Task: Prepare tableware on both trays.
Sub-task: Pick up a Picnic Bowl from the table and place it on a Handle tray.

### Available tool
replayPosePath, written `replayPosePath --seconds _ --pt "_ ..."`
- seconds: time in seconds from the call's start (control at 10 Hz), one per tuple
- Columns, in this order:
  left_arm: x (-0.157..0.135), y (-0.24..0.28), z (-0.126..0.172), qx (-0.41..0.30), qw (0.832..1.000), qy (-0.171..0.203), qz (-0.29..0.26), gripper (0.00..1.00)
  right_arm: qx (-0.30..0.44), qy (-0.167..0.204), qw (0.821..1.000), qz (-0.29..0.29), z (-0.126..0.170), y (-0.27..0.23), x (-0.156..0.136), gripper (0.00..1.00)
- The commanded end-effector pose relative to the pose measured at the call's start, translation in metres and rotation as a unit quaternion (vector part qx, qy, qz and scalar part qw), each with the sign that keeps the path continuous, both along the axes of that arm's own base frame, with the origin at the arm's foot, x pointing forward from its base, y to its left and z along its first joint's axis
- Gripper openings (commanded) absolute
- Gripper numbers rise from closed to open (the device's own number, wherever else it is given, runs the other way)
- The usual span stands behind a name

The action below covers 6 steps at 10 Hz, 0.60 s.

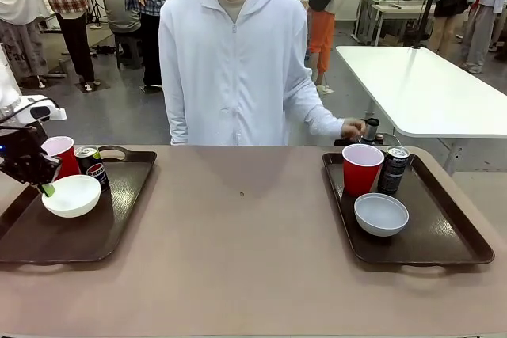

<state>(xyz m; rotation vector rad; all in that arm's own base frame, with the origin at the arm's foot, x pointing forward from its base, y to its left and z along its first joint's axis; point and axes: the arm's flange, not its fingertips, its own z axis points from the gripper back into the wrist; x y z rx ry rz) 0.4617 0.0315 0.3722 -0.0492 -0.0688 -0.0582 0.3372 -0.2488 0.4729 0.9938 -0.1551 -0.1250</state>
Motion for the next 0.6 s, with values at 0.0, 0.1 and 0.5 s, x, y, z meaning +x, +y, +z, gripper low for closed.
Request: replayPosePath --seconds 0.0,0.1,0.5 --pt "0.0112 -0.0103 -0.0081 0.026 1.000 0.007 0.007 0.00 0.006 -0.007 1.000 0.002 0.0001 -0.0012 -0.0003 1.00" --pt "0.0124 -0.0133 -0.0110 0.029 1.000 0.009 0.003 0.00 0.006 -0.007 1.000 0.002 0.0001 -0.0012 -0.0003 1.00" --pt "0.0109 -0.0116 -0.0024 0.023 1.000 0.015 -0.004 1.00 0.006 -0.007 1.000 0.002 0.0001 -0.0012 -0.0003 1.00"
